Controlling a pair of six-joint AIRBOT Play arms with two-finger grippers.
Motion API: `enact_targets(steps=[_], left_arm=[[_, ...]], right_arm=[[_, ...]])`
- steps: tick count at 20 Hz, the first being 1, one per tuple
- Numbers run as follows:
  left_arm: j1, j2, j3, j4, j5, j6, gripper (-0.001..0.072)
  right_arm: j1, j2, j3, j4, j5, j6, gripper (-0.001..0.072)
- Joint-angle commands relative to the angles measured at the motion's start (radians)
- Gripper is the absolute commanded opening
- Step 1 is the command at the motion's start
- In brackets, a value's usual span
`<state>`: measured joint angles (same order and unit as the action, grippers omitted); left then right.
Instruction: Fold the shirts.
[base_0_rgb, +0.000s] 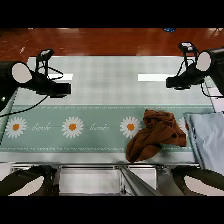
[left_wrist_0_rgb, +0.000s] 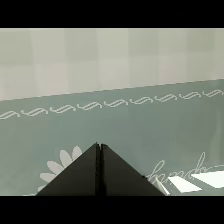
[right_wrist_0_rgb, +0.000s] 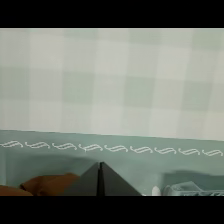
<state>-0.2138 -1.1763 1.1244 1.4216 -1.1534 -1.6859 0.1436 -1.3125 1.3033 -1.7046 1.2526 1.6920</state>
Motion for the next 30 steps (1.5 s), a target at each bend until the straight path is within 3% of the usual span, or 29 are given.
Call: enact_targets(steps=[1,13,21,22,23,24,25,27,29,30], left_arm=[[-0.001,-0.001,0.000,0.000,0.000,0.000,0.0017],[-0.001,-0.001,0.000,0.000,0.002,0.000,0.0017],[0.000,-0.002,0.000,0.000,0.124,0.000,0.0018],[0.000,-0.003,0.000,0.001,0.160,0.000,0.0035],[0.003,-0.004,0.000,0.002,0.211,0.000,0.0169],[0.006,-0.005,0.000,0.002,0.260,0.000,0.0408],[0.011,-0.005,0.000,0.002,0.306,-0.002,0.0508],[0.030,-0.005,0.000,0.001,0.372,-0.003,0.0508],[0.039,-0.006,0.000,0.001,0.369,-0.003,0.0507],[0.039,-0.008,0.000,0.001,0.359,-0.003,0.0507]], right_arm=[[0.001,-0.001,0.001,0.000,0.000,0.000,0.0027],[0.001,-0.001,0.001,0.000,-0.003,0.001,0.0027],[0.002,-0.001,0.001,0.011,-0.230,-0.002,0.0027],[0.001,-0.001,0.002,0.016,-0.267,-0.002,0.0029],[0.001,-0.001,0.001,0.016,-0.322,-0.002,0.0105],[0.000,-0.001,0.001,0.003,-0.385,-0.002,0.0374],[0.001,-0.001,0.002,-0.034,-0.446,0.002,0.0419],[-0.014,-0.001,0.002,-0.094,-0.476,0.064,0.0418],[-0.037,-0.001,0.001,0.015,-0.205,0.051,0.0407],[-0.035,0.000,-0.007,0.055,-0.027,-0.019,0.0403]])
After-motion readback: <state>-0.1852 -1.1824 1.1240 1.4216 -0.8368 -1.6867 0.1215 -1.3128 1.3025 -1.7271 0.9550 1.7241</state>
